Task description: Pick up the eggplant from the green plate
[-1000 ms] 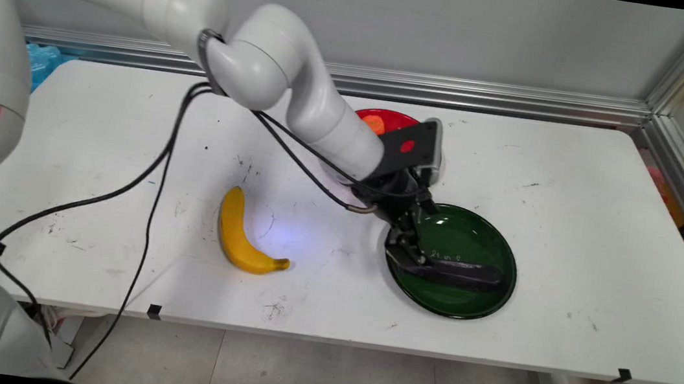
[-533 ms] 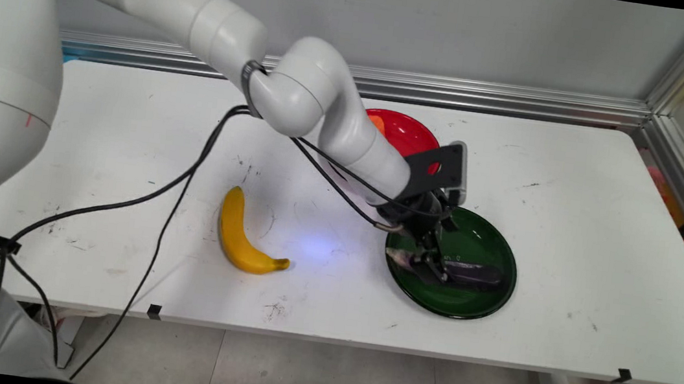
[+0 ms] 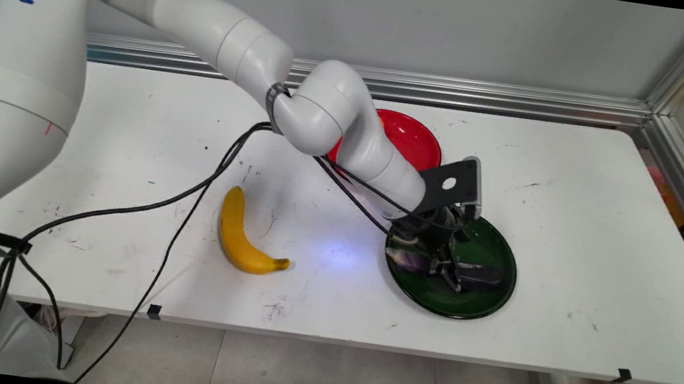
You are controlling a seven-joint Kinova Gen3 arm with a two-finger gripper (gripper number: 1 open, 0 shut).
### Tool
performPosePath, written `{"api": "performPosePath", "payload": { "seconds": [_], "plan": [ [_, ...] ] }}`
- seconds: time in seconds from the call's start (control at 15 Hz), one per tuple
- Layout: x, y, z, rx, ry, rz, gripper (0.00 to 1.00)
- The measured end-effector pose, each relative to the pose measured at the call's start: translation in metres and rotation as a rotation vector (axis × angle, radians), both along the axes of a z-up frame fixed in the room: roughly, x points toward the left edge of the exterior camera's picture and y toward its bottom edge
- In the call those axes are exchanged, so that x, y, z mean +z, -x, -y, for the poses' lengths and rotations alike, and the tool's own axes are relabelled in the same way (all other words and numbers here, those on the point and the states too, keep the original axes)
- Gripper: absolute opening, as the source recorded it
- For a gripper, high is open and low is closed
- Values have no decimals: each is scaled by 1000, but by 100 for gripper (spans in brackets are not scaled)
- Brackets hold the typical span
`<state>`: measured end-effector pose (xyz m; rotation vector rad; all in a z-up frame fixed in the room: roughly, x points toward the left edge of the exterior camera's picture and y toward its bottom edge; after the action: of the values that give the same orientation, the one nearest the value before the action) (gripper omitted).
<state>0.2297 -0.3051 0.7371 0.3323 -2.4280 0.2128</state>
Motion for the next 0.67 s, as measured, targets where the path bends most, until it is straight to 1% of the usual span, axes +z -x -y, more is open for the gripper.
{"api": "performPosePath", "payload": {
  "seconds": [0.4,0.47,0.67],
  "plan": [
    [-12,6,2,-4,-6,1,100],
    [-13,7,2,-6,-6,2,0],
    [-14,7,3,-11,-6,1,0]
  ]
}}
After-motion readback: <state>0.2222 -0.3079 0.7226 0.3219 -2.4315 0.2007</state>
